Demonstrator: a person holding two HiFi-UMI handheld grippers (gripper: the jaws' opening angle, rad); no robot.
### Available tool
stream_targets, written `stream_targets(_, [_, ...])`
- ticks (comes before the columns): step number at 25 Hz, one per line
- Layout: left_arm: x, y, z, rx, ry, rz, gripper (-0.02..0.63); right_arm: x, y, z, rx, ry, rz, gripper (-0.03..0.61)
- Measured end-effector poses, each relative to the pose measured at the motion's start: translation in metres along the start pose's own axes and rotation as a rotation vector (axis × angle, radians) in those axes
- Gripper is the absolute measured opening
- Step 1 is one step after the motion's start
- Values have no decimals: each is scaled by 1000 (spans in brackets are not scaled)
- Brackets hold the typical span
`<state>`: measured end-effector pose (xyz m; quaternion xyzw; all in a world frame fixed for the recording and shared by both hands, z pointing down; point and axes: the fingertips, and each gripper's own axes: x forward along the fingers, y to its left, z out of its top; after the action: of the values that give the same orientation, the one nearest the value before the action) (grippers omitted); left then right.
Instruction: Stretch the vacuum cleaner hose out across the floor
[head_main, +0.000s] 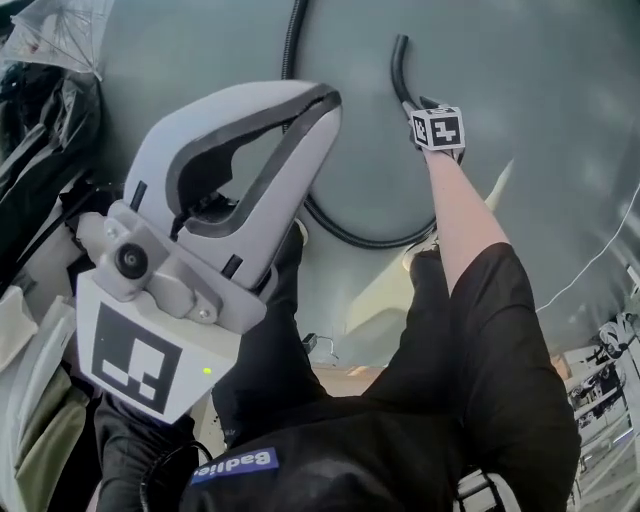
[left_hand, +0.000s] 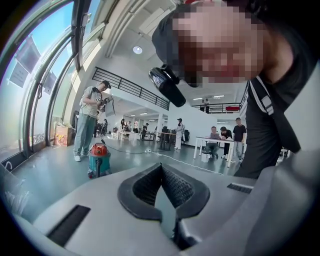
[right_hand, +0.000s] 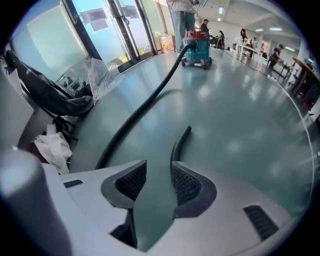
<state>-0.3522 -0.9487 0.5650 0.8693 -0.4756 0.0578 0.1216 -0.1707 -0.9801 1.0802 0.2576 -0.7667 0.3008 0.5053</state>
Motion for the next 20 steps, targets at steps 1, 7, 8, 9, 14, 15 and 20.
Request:
stream_targets(1, [4,3,-9,3,-7,3,9,16,-5,-3,-17,14,-7,143])
stream_targets(7, [23,15,-80,-9,-13,8,9,101,-29,-4,-72,60,-38,175])
stream_targets(8, [25,16,-89,-14,-8,12,9,110,-33,-4,-80,69,-42,179])
stream_targets(9, [28,18,-98,-21,-4,18,9,118,-37,-5,-86,80,-47,180])
stream_targets(14, [37,28,-134,-48,13,43,9,159,-56,-16,-98,134,-68,190])
stream_targets(15, [37,29,-140,-46,17,41,9,166,-58,-17,-104,143,-69,190])
stream_targets(20, [40,36,-176,-60,66,36,9,189,-58,-28,-117,191,-67,190])
